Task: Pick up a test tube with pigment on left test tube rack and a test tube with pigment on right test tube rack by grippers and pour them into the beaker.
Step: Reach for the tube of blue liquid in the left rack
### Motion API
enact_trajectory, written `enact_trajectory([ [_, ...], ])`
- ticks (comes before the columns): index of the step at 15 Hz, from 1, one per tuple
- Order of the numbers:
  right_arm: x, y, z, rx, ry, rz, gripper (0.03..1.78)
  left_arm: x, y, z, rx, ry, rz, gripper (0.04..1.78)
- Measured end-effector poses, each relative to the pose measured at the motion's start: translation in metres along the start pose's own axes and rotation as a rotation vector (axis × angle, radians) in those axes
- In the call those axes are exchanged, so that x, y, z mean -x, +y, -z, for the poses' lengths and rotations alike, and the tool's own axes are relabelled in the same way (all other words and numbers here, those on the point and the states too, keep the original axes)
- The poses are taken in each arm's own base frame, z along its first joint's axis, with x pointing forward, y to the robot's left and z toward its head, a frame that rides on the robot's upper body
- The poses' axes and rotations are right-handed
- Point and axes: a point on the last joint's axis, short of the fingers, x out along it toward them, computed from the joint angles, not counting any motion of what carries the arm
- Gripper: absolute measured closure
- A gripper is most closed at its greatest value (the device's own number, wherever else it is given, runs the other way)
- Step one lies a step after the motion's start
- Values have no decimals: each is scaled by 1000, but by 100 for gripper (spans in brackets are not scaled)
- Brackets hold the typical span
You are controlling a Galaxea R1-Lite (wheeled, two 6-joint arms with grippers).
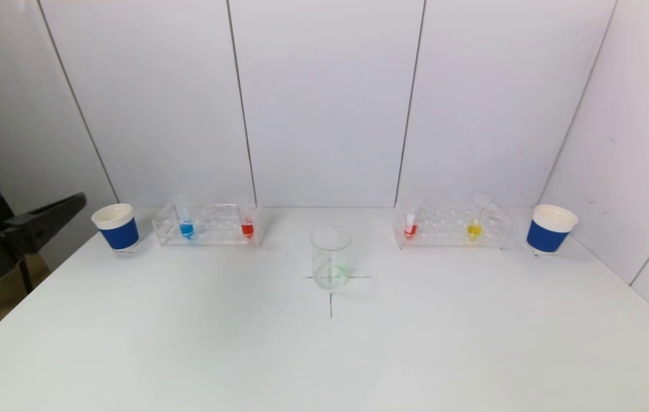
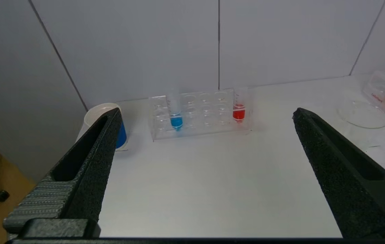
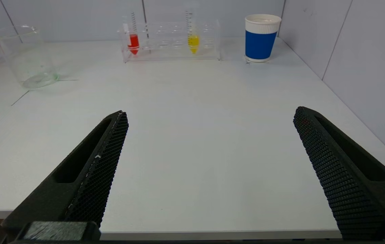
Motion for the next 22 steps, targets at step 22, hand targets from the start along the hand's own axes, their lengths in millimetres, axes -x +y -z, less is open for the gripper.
enact_trajectory([
  [22, 0, 0, 0, 0, 0, 0, 4, -215, 64, 159, -8, -31, 2, 6],
])
